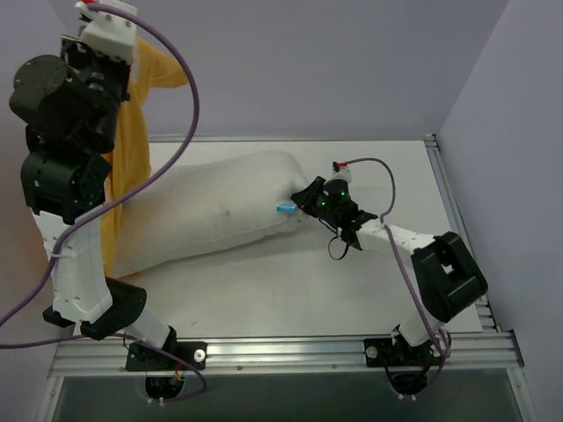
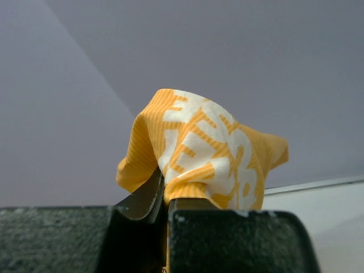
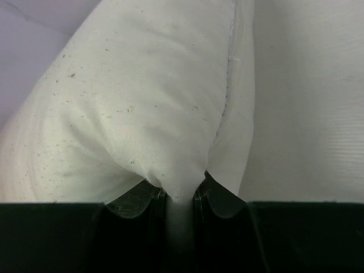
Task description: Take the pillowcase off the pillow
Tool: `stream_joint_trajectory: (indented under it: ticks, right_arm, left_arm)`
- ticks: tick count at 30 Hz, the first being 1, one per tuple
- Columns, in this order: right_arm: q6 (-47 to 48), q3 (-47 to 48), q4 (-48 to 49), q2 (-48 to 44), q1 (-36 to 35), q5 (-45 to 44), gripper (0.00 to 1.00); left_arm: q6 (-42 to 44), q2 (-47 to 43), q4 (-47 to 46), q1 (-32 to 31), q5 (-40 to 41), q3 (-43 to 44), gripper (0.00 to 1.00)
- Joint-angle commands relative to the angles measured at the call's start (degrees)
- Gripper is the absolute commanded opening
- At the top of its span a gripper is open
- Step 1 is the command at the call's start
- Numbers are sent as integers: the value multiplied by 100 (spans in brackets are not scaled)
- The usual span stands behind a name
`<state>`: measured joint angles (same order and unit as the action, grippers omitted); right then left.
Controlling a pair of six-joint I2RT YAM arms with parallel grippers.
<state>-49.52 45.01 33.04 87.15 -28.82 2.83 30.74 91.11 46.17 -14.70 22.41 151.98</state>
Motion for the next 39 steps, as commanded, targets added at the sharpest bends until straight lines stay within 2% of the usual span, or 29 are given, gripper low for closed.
stream_joint_trajectory:
  ticks: [1, 5, 6, 10, 11, 12, 13, 14, 16, 17, 18, 21, 22, 23, 24, 26, 27, 31, 34, 36, 38, 39]
  right_arm:
    - [213, 1007, 555, 678, -448, 23, 1]
    - [521, 2062, 11, 1697, -520, 911, 14]
    - [574, 2212, -68, 1795, -502, 947, 16]
    - [698, 3099, -403, 2200, -196, 1455, 23]
    - [680, 3171, -534, 2183, -125, 1518, 34]
    - [689, 3206, -622, 2113, -54, 1536, 40]
    - [706, 3198, -901, 2017, 129, 1467, 53]
    - [724, 3180, -1078, 1781, 253, 1422, 58]
    - [838, 3128, -1465, 1534, 577, 1369, 66]
    - [891, 3075, -1815, 1280, 971, 1369, 70]
    - [1030, 3057, -2010, 1165, 1183, 1422, 75]
    - [1373, 3066, -2695, 655, 1817, 1510, 77]
    - [1696, 3109, -3106, 514, 1879, 1414, 89]
    - [1882, 3171, -3302, 287, 1923, 1274, 91]
    - [2224, 3319, -3834, 206, 1976, 933, 93]
    - [2455, 3461, -4207, 21, 2012, 624, 95]
    - [2525, 3505, -4339, -31, 2125, 474, 95]
    - [2684, 3409, -4543, -312, 2328, 490, 95]
    - [2833, 3304, -4622, -532, 2215, 822, 95]
    - [2999, 3216, -4683, -656, 1978, 921, 95]
    - [3140, 3119, -4964, -656, 1355, 834, 95]
    - [3254, 3066, -5061, -656, 1100, 807, 94]
  left_arm:
    - [-147, -6, -267, -1249, 246, 200, 2]
    - [-709, 117, 548, -1982, -552, -71, 2]
    - [-832, 126, 672, -2054, -1206, -159, 2]
    - [-1149, 258, 1078, -2510, -2440, -529, 2]
    - [-1149, 354, 1104, -2625, -2452, -695, 2]
    - [-1141, 416, 1113, -2800, -2452, -766, 2]
    - [-1184, 477, 1122, -2854, -2531, -827, 2]
    - [-1245, 608, 1148, -2898, -2671, -880, 2]
    - [-1403, 750, 1218, -3029, -3100, -855, 2]
    - [-1396, 881, 1297, -3126, -3477, -802, 2]
    - [-1343, 943, 1367, -3397, -3620, -784, 2]
    - [-878, 1145, 1675, -3916, -3885, -976, 2]
    - [-712, 1189, 1745, -4179, -3902, -1108, 4]
    - [-684, 1294, 1842, -4251, -3963, -1257, 9]
    - [-684, 1356, 1895, -4330, -4225, -1546, 29]
    - [-701, 1549, 2027, -4427, -4394, -1776, 67]
    - [-545, 1637, 2123, -4488, -4438, -1864, 96]
    - [-157, 2130, 3080, -4656, -4220, -1349, 94]
    - [-209, 1859, 3118, -4472, -3956, -1408, 94]
    - [-322, 1437, 2951, -4104, -3885, -1548, 94]
    - [-507, 1017, 2819, -3692, -3824, -1706, 94]
    - [-603, 866, 2757, -3176, -3763, -1829, 94]
